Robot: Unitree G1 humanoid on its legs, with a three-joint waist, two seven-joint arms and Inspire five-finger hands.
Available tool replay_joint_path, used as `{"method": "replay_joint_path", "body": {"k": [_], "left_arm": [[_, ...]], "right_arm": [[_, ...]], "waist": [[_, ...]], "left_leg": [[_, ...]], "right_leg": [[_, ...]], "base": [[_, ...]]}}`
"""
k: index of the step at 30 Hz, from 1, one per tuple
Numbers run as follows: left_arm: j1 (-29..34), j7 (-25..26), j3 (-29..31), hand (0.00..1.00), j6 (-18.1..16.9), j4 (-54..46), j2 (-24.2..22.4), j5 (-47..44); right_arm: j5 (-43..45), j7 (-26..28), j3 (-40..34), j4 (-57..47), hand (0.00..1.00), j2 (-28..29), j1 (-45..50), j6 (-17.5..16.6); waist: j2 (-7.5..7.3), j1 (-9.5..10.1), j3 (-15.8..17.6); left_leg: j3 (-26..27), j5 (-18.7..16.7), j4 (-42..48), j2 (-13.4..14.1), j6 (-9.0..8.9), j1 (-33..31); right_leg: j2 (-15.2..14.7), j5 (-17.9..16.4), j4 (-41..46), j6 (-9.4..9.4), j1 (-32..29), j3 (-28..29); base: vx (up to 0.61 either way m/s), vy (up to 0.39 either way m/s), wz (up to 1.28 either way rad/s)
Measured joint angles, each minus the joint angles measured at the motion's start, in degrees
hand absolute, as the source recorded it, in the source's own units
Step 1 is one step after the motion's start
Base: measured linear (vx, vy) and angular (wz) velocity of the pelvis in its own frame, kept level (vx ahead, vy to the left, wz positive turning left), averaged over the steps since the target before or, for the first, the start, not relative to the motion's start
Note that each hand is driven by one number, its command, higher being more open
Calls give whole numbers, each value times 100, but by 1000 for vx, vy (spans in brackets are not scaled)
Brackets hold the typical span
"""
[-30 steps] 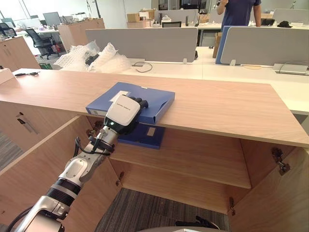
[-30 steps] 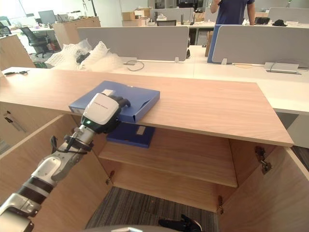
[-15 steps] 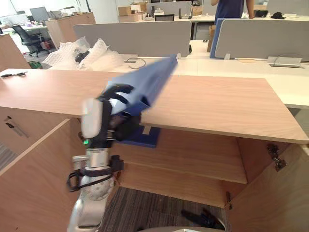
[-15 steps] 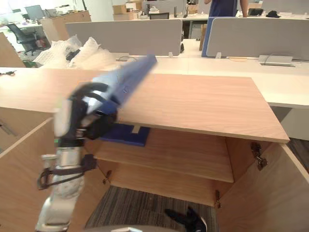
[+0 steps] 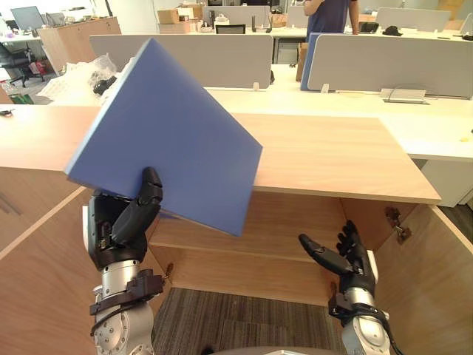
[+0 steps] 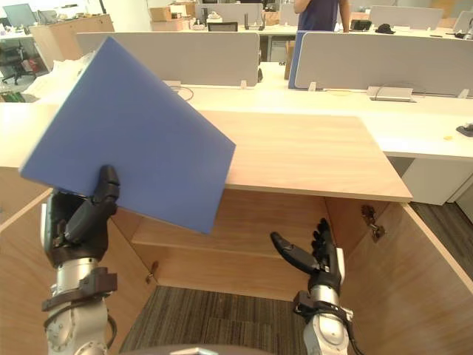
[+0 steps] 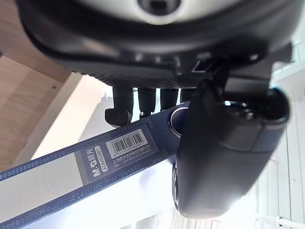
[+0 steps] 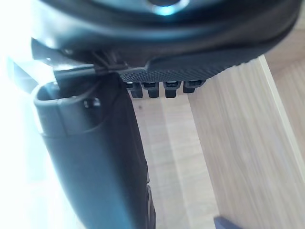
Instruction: Walk over to the cabinet, pick up the folder, carry it to the office cabinet, place the folder inside the office cabinet, then close the office cabinet door
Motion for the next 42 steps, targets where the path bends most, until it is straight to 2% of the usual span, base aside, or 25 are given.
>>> {"method": "replay_joint_path", "body": {"k": [5, 15, 20, 24, 28, 30, 32, 33, 36, 38, 39, 42], "left_arm": [[-15, 39, -32, 0, -1, -143, -143, -58], [-14, 43, -125, 0, 2, -137, -263, -257], [-43, 26, -212, 0, 1, -126, -254, -284], [-313, -174, -335, 0, -5, 18, -177, -391], [-740, -468, -442, 0, -19, 335, 191, -510], [-1098, -709, -597, 0, -18, 657, 438, -607], [-1257, -852, -683, 0, -17, 808, 607, -635], [-1300, -899, -717, 0, -17, 847, 678, -644], [-1409, -1170, -835, 0, -17, 1009, 1086, -736], [-1453, -1238, -868, 0, -17, 1099, 1236, -747], [-1497, -1259, -945, 0, -17, 1182, 1379, -762], [-1522, -1317, -1074, 0, -17, 1335, 1533, -830]], "right_arm": [[-66, -262, -189, -554, 100, 40, 93, 0], [-182, -596, -348, -1606, 100, 66, 142, -7], [-1434, -823, -324, -2580, 100, 43, 91, -15], [-1762, -725, -288, -2736, 100, -106, -445, -122], [-1303, -305, -280, -2582, 100, -355, -1132, -387], [-261, 56, -232, -2189, 100, -801, -1669, -666], [335, 312, -93, -1852, 100, -1278, -2058, -747], [523, 437, -43, -1740, 100, -1473, -2181, -751], [1376, 1037, 322, -951, 100, -2646, -2945, -751], [1675, 1194, 487, -620, 100, -3054, -3270, -747], [2091, 1362, 650, -302, 100, -3393, -3552, -736], [2679, 1609, 1008, 154, 100, -3906, -4011, -715]], "waist": [[118, -68, -82], [182, -89, -131], [281, -102, -198], [283, -167, -205], [303, -214, -225], [298, -229, -230], [279, -248, -219], [267, -248, -213], [209, -245, -182], [190, -239, -170], [175, -232, -160], [162, -215, -153]], "left_leg": [[136, 8, 3, 43, 27, 30], [313, -71, 9, 91, 12, 121], [347, -74, 8, 99, 10, 115], [418, -76, 9, 128, 4, 131], [469, -72, 7, 136, 7, 124], [470, -65, 6, 130, 16, 124], [468, -59, 4, 128, 23, 119], [464, -58, 4, 125, 25, 118], [402, -27, 2, 103, 62, 81], [354, -14, 2, 92, 78, 64], [317, -5, 2, 88, 88, 52], [280, 4, 2, 72, 101, 28]], "right_leg": [[17, 13, 51, 20, -66, 157], [28, 5, 112, 33, -99, 376], [34, 2, 144, 37, -144, 421], [60, 3, 172, 37, -189, 515], [68, 16, 218, 59, -264, 596], [66, 30, 220, 80, -271, 610], [67, 40, 217, 91, -275, 615], [66, 41, 217, 92, -275, 614], [62, 49, 208, 91, -273, 581], [62, 54, 209, 93, -269, 557], [64, 62, 214, 106, -265, 533], [59, 79, 214, 118, -267, 521]], "base": [[14, -24, -15], [-5, -27, -10], [-15, -25, -4], [-36, -34, -9], [-41, -26, -11], [-35, -20, -2], [-18, -11, -1], [-34, -32, 3], [-19, -35, 9], [-8, -34, 13], [-5, -35, 14], [-2, -31, 9]]}}
